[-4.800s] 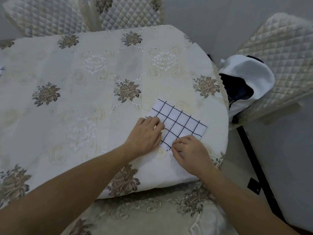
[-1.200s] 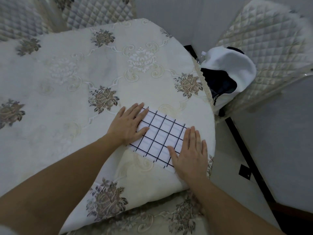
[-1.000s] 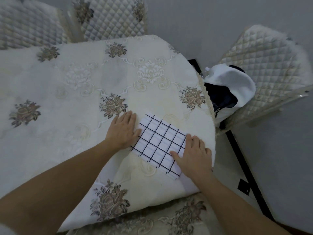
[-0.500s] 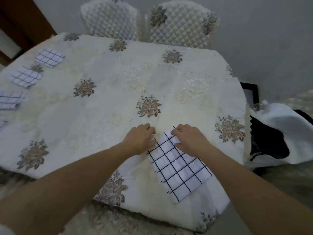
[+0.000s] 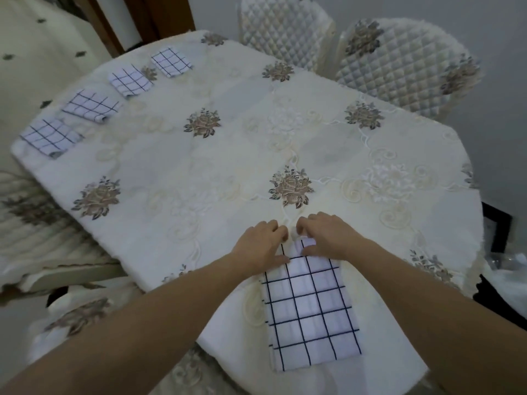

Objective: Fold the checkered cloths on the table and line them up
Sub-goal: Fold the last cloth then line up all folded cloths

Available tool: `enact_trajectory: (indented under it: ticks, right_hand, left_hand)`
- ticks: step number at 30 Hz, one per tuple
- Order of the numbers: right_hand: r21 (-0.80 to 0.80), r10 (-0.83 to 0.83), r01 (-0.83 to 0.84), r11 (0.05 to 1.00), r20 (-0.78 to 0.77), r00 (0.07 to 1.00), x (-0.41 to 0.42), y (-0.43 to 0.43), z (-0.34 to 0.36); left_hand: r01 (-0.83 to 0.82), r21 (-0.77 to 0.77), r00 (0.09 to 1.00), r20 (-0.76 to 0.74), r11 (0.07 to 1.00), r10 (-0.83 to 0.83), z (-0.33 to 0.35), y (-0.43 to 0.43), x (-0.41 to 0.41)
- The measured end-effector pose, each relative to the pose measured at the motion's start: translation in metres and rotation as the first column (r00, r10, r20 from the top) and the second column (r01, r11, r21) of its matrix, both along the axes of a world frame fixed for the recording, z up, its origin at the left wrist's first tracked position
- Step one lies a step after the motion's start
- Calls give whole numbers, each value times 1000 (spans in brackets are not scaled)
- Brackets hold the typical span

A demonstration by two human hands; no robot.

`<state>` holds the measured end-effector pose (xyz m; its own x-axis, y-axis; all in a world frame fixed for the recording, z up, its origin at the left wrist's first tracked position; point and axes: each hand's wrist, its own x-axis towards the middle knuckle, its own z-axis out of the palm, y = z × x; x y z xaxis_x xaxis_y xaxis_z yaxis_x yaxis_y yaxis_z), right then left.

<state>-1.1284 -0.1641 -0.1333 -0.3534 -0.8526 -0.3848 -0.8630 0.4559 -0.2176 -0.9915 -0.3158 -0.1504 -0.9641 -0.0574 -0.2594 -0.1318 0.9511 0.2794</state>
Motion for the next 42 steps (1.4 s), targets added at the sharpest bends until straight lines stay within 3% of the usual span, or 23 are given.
enact_trajectory:
  ticks: [4,11,16,20,22,24,26,28,29,35,42]
  right_hand:
    - [73,-48,36,997,164,985,-4,-5,-1]
    - [67,-68,54,996,225,972,-6,-2,-2]
    - [18,-182,184,983,271,945,-14,11,7]
    - [-4,-259,268,963,246,934,-25,23,12]
    - [-13,-291,302,953,233,928,-29,28,11]
    - [-27,-306,321,947,232,923,-31,31,9]
    - [-42,-321,340,939,241,916,-33,32,7]
    - [-50,-328,351,935,253,910,-35,32,4]
    - [-55,-327,352,934,259,909,-35,32,3]
    - [-61,-309,335,940,256,916,-35,29,0]
    - [-84,-300,313,946,139,944,-32,19,3]
  left_hand:
    - [19,45,1000,7,999,-19,-2,-2,-2]
    - [110,47,994,0,993,-110,-1,-2,-14]
    - [105,52,994,-36,993,-103,1,0,-31]
    - [152,-37,988,10,988,-152,7,5,-51]
    - [110,-98,989,-85,989,-119,12,11,-53]
    - [89,-174,951,-277,981,-135,17,20,-46]
    - [307,-238,834,-399,922,-381,14,36,-31]
    - [587,-267,676,-357,764,-645,8,54,-14]
    - [657,-252,638,-317,711,-702,2,61,-8]
    - [682,-180,689,-170,709,-705,-27,77,-4]
    - [696,-196,674,-151,691,-723,-38,73,-2]
